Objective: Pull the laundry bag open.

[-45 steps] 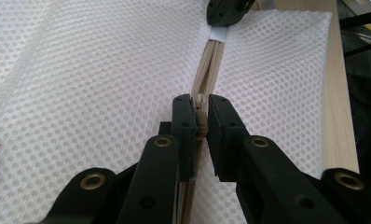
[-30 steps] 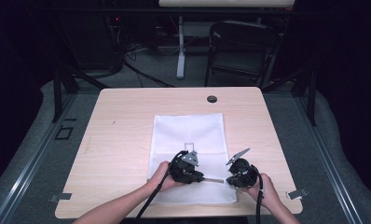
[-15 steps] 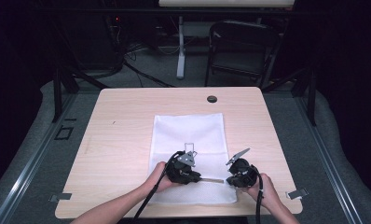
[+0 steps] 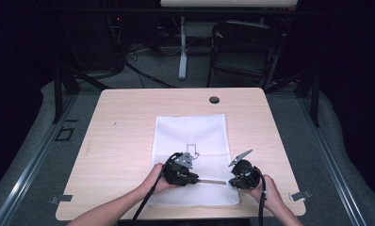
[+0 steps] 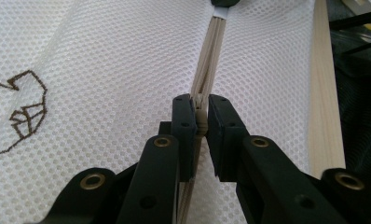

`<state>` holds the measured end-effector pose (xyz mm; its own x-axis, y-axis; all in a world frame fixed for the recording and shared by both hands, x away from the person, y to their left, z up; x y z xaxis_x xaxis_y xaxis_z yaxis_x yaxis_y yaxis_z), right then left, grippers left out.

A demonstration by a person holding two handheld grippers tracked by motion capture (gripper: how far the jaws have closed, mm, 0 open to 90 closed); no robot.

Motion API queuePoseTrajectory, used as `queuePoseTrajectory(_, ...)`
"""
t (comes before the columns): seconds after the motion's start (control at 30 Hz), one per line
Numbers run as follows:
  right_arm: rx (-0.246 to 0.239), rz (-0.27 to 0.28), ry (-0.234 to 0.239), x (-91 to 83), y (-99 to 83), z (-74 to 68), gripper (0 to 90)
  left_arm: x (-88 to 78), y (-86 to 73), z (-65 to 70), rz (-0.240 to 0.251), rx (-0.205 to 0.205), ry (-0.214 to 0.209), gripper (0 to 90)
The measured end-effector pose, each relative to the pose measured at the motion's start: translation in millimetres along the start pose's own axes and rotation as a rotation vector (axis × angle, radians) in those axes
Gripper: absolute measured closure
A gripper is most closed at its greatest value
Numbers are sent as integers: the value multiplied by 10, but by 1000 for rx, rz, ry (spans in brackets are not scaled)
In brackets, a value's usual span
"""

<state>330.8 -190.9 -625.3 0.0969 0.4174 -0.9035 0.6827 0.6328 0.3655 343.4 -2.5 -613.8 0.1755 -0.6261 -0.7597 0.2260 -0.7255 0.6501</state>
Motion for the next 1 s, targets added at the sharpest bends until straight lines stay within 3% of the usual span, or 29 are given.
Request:
queuePoseTrajectory(0.37, 0, -1, -1, -1, 0, -3, 900, -47, -72, -35, -17, -5, -5, 817)
queuePoseTrajectory(0.5, 2, -1, 2, -1, -2, 0, 900, -84, -124, -61, -31, -3, 11, 816)
queuePoseTrajectory(0.57, 1, -1, 1, -1, -2, -1, 900, -83, -119, -49, -8, -14, -3, 816)
queuePoseTrajectory(0.7, 0, -1, 1, -1, -2, 0, 900, -107, -112, -33, -8, 0, -7, 816)
queuePoseTrajectory(1.0, -5, 2, 2, 1, -3, 1, 900, -119, -171, -51, -14, -9, -7, 815)
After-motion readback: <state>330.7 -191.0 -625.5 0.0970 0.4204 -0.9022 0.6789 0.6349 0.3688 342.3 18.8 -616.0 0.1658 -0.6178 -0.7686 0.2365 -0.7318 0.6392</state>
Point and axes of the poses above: each handheld gripper's, and its own axes: x roughly forward along the jaws, y roughly out of its top, z roughly to its right, the point moved 8 cm from there along x, roughly forward along the jaws, and after that the axes turned 9 degrees about y, right-handed, at the moved point
